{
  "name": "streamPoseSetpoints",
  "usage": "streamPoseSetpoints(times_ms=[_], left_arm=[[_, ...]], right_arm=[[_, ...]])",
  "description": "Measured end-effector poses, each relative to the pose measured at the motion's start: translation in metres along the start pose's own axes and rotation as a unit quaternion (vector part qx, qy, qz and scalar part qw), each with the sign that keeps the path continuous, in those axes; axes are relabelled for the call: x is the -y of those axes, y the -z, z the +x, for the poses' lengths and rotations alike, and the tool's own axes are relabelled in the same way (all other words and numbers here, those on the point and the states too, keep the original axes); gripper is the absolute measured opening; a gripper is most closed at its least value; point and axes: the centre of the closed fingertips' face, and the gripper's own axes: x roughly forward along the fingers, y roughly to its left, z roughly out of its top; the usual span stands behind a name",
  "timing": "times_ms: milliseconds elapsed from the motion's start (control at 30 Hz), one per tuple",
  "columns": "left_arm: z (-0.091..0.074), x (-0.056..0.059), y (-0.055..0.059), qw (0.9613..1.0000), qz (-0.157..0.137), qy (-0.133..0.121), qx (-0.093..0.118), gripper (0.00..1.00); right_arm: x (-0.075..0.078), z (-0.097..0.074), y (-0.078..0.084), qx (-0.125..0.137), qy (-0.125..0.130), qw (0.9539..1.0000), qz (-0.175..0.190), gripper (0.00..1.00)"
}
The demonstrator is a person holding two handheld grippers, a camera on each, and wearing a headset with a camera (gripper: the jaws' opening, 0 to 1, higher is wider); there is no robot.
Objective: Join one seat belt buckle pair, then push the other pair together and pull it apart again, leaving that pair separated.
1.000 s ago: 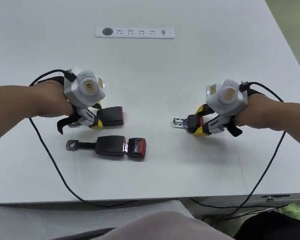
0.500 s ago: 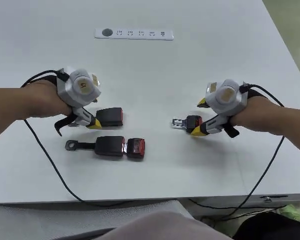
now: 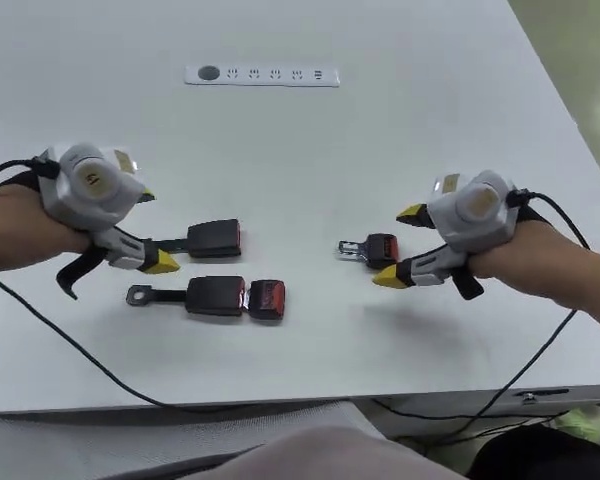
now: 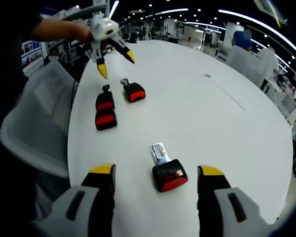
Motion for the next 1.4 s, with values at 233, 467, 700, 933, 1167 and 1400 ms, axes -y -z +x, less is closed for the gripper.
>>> streamPoseSetpoints(times_ms=[233, 467, 700, 933, 1167, 1400], left_arm=[[-0.03, 0.017, 0.009, 0.9987, -0.031, -0.014, 0.036, 0.85], [-0.049, 0.024, 0.025, 0.9951, -0.032, -0.067, 0.065, 1.0], [-0.063, 0.039, 0.043, 0.9917, -0.079, -0.065, 0.078, 1.0], [-0.078, 0.058, 0.034, 0.9906, -0.064, -0.054, 0.108, 1.0], [-0.08, 0.059, 0.033, 0.9892, -0.075, -0.058, 0.112, 1.0], [-0.082, 0.059, 0.032, 0.9875, -0.085, -0.07, 0.114, 1.0]], right_arm=[[-0.02, -0.013, 0.005, 0.007, 0.019, 0.9997, 0.015, 0.84], [-0.035, -0.024, 0.008, 0.024, 0.026, 0.9992, 0.019, 1.0], [-0.039, -0.04, 0.002, 0.075, 0.052, 0.9948, 0.045, 1.0], [-0.049, -0.053, 0.003, 0.108, 0.065, 0.9908, 0.048, 1.0], [-0.053, -0.056, 0.002, 0.097, 0.071, 0.9925, 0.025, 1.0], [-0.054, -0.055, -0.007, 0.106, 0.08, 0.9909, 0.026, 1.0]])
